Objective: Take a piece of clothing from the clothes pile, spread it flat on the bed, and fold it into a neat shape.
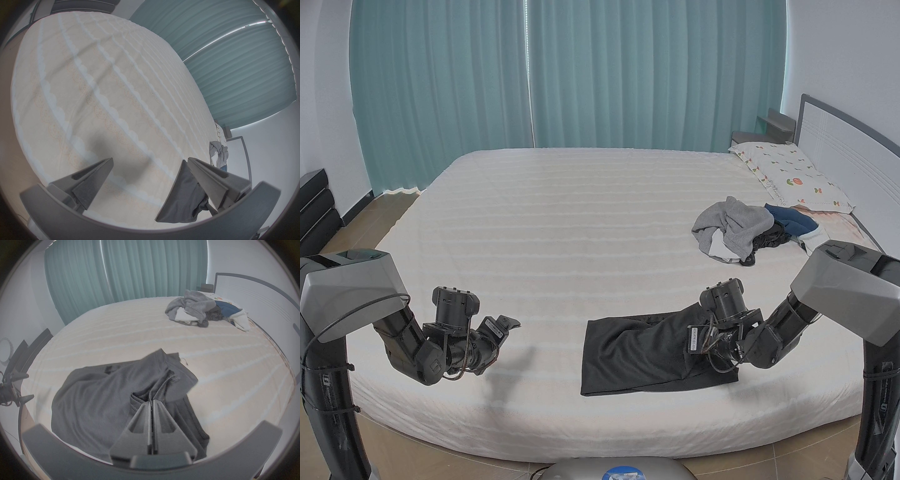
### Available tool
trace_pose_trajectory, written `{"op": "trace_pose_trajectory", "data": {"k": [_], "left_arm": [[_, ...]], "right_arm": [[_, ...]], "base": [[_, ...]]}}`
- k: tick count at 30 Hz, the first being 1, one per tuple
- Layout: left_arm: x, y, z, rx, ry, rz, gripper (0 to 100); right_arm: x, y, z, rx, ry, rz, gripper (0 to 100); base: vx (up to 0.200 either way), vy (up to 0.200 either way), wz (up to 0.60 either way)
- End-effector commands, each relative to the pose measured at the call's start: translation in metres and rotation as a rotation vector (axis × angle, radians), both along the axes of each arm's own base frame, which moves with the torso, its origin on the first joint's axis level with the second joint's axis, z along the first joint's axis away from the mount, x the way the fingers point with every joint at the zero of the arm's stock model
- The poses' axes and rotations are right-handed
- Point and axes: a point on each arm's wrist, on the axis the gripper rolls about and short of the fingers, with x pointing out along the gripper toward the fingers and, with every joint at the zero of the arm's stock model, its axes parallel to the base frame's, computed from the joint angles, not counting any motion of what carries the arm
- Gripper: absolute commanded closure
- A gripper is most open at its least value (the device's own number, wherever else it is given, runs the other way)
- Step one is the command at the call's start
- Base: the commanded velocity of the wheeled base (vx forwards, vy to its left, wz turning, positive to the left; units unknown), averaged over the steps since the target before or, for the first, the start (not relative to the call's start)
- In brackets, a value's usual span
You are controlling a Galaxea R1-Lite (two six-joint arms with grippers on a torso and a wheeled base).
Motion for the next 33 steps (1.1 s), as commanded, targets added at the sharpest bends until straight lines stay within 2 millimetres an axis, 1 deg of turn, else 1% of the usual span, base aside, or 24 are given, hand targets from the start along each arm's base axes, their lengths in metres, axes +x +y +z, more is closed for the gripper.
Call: {"op": "trace_pose_trajectory", "data": {"k": [1,5,8,12,14,17,20,21,22,24,28,29,30,33], "left_arm": [[0.000,0.000,0.000,0.000,0.001,0.000,0],[0.000,0.000,0.000,0.001,0.001,0.000,0],[0.000,0.000,-0.001,0.002,0.002,0.000,0],[0.000,0.000,-0.001,0.002,0.002,0.000,0],[0.000,0.000,-0.001,0.002,0.002,0.000,0],[0.000,0.000,-0.001,0.002,0.002,0.000,0],[0.000,0.000,-0.001,0.002,0.002,0.000,0],[0.000,0.000,-0.001,0.002,0.002,0.000,0],[0.000,0.000,-0.001,0.002,0.002,0.000,0],[0.000,0.000,-0.001,0.004,0.002,-0.002,0],[0.000,0.000,-0.001,0.002,0.002,0.000,0],[0.000,0.000,-0.001,0.002,0.002,0.000,0],[0.000,0.000,-0.001,0.002,0.002,0.000,0],[0.000,-0.001,-0.001,0.006,0.001,-0.004,0]], "right_arm": [[-0.016,-0.022,0.015,0.005,0.008,-0.032,100],[-0.028,-0.039,0.012,0.020,0.064,-0.030,100],[-0.034,-0.047,0.006,0.039,0.105,-0.026,100],[-0.037,-0.057,0.001,0.046,0.093,-0.034,100],[-0.037,-0.057,0.000,0.048,0.089,-0.035,100],[-0.039,-0.065,-0.008,0.049,0.093,-0.021,100],[-0.048,-0.069,-0.015,0.049,0.133,0.012,100],[-0.048,-0.069,-0.015,0.049,0.133,0.012,100],[-0.055,-0.071,-0.017,0.041,0.157,0.028,0],[-0.056,-0.074,-0.015,0.035,0.153,0.036,0],[-0.051,-0.082,-0.011,0.048,0.106,0.011,0],[-0.050,-0.086,-0.007,0.059,0.077,-0.002,0],[-0.050,-0.086,-0.007,0.059,0.077,-0.002,0],[-0.043,-0.098,0.007,0.126,0.015,-0.014,0]], "base": [[0.000,0.000,0.00],[0.000,0.000,0.00],[0.000,0.000,0.00],[0.000,0.000,0.00],[0.000,0.000,0.00],[0.000,0.000,0.00],[0.000,0.000,0.00],[0.000,0.000,0.00],[0.000,0.000,0.00],[0.000,0.000,0.00],[0.000,0.000,0.00],[0.000,0.000,0.00],[0.000,0.000,0.00],[0.000,0.000,0.00]]}}
